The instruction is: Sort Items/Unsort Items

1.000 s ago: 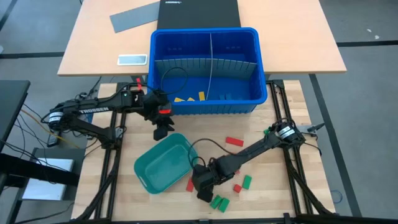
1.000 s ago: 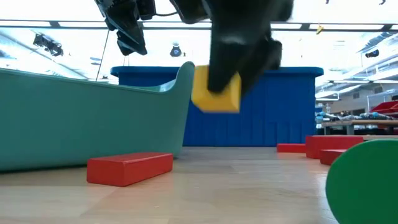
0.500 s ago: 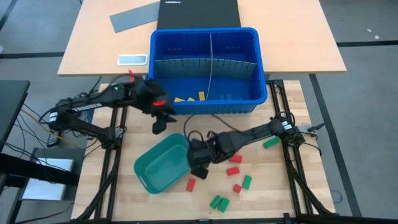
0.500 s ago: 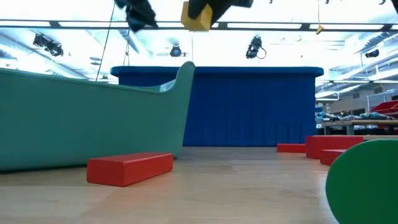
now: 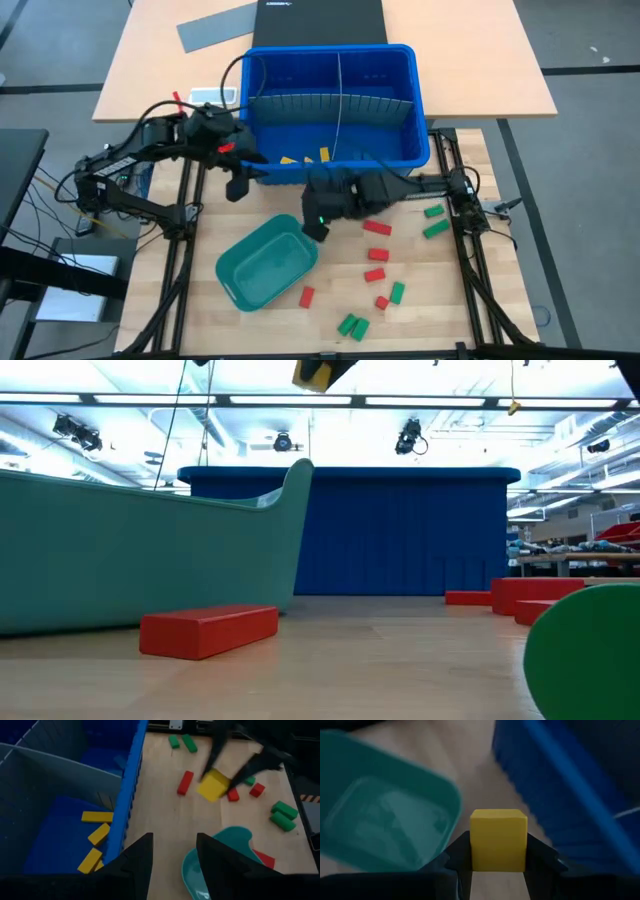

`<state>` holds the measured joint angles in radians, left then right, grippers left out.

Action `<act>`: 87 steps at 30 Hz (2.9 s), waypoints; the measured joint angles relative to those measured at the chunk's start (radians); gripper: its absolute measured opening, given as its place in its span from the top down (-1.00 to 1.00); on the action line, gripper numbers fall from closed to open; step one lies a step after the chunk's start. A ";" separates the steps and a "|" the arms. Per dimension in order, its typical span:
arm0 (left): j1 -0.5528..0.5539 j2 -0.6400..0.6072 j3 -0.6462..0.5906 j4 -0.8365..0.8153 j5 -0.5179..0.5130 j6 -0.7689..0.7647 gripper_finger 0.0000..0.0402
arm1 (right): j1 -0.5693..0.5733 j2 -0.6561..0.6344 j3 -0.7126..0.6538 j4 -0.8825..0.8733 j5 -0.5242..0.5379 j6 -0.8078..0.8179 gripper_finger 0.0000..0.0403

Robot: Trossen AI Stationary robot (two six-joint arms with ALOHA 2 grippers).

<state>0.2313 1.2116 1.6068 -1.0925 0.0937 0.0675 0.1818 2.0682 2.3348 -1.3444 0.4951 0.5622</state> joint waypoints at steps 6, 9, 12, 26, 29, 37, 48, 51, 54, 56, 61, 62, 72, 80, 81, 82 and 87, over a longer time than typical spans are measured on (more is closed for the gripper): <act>0.000 -0.004 -0.006 0.001 -0.005 -0.040 0.21 | -0.149 0.004 0.000 0.176 0.010 -0.151 0.37; 0.000 -0.003 -0.007 0.016 -0.014 -0.067 0.21 | -0.242 0.007 -0.002 0.252 0.009 -0.219 0.37; 0.000 -0.001 -0.007 0.035 -0.026 -0.082 0.21 | -0.335 0.006 -0.015 0.337 0.008 -0.248 0.37; 0.000 -0.001 -0.007 0.040 -0.153 -0.191 0.21 | -0.568 0.007 -0.018 0.358 -0.341 -0.276 -0.42; 0.000 -0.001 -0.007 0.047 -0.176 -0.209 0.21 | -0.555 0.004 -0.018 0.317 -0.358 -0.297 -0.49; 0.000 -0.001 -0.007 0.049 -0.149 -0.232 0.21 | -0.461 -0.061 -0.017 0.159 -0.363 -0.344 -0.24; 0.000 0.014 -0.008 0.035 -0.154 -0.156 0.21 | -0.270 -0.066 -0.018 -0.031 -0.548 -0.382 0.31; 0.000 0.022 -0.008 0.033 -0.154 -0.133 0.21 | -0.216 -0.066 -0.018 -0.094 -0.552 -0.375 0.41; 0.000 0.028 -0.008 0.020 -0.148 -0.131 0.21 | -0.167 -0.066 -0.018 -0.180 -0.542 -0.354 0.47; 0.000 0.034 -0.009 0.027 -0.134 -0.131 0.21 | -0.137 -0.066 -0.018 -0.222 -0.521 -0.335 0.49; 0.000 0.039 -0.008 0.017 -0.098 -0.118 0.21 | -0.078 -0.068 -0.018 -0.227 -0.496 -0.299 0.50; 0.000 0.039 -0.008 0.017 -0.094 -0.116 0.21 | -0.072 -0.070 -0.023 -0.225 -0.495 -0.294 0.50; 0.000 0.038 -0.008 0.017 -0.089 -0.122 0.21 | -0.037 -0.079 -0.243 -0.043 -0.538 -0.219 0.68; 0.000 0.038 -0.008 0.017 -0.089 -0.129 0.21 | -0.032 -0.124 -0.506 0.262 -0.589 -0.142 0.97; 0.000 0.038 -0.008 0.016 -0.089 -0.130 0.21 | -0.033 -0.146 -0.546 0.296 -0.580 -0.122 0.98; 0.000 0.038 -0.008 0.016 -0.088 -0.130 0.21 | -0.035 -0.171 -0.591 0.330 -0.578 -0.102 0.98; 0.000 0.038 -0.008 0.006 -0.056 -0.130 0.21 | -0.028 -0.309 -0.841 0.543 -0.535 0.011 0.98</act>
<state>0.2310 1.2499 1.5986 -1.0864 0.0378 -0.0620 0.1543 1.7594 1.4937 -0.8019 -0.0396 0.5734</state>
